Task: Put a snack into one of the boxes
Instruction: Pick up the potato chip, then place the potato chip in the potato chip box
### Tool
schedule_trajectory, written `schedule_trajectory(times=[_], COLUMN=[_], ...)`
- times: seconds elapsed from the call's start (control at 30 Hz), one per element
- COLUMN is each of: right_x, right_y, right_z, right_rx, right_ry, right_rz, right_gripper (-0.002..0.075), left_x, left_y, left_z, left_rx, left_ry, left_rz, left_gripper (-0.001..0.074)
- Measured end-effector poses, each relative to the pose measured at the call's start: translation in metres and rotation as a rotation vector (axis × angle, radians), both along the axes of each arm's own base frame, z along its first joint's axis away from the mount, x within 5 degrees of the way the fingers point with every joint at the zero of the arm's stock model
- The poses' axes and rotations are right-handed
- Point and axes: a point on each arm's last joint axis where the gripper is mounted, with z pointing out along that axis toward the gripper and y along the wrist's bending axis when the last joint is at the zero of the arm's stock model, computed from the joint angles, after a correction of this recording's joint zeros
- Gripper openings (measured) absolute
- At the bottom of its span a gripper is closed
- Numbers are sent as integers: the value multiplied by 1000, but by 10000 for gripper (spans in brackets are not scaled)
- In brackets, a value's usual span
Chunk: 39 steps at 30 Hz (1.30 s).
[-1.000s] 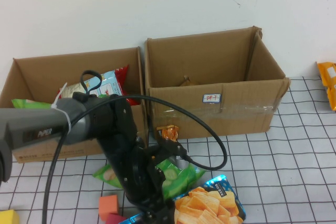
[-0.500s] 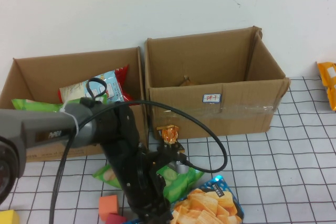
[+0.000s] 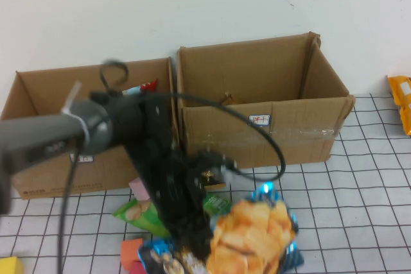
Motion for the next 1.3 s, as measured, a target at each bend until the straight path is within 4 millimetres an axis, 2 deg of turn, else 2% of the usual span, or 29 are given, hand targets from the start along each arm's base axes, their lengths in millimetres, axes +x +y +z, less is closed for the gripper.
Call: schedule_trajectory(times=[0.13, 0.3, 0.43, 0.53, 0.73, 0.97, 1.1, 1.3], right_x=[0, 0, 0, 0, 0, 0, 0, 0], right_y=[0, 0, 0, 0, 0, -1, -1, -1], right_z=[0, 0, 0, 0, 0, 0, 0, 0], right_rx=[0, 0, 0, 0, 0, 0, 0, 0], right_ry=[0, 0, 0, -2, -3, -5, -5, -5], right_rz=[0, 0, 0, -2, -3, -6, -6, -6], right_gripper=[-1, -1, -1, -1, -1, -1, -1, -1], left_x=[2, 2, 5, 12, 42, 83, 107, 136], left_y=[8, 32, 52, 65, 90, 117, 124, 137], left_z=[48, 118, 166, 183, 186, 171, 158, 122], left_rx=[32, 166, 286, 352, 449, 516, 515, 560], left_ry=[-150, -432, -646, -747, -932, -1078, -1171, -1187], left_rz=[0, 9, 73, 109, 151, 167, 148, 100], left_gripper=[16, 16, 16, 16, 16, 16, 15, 15])
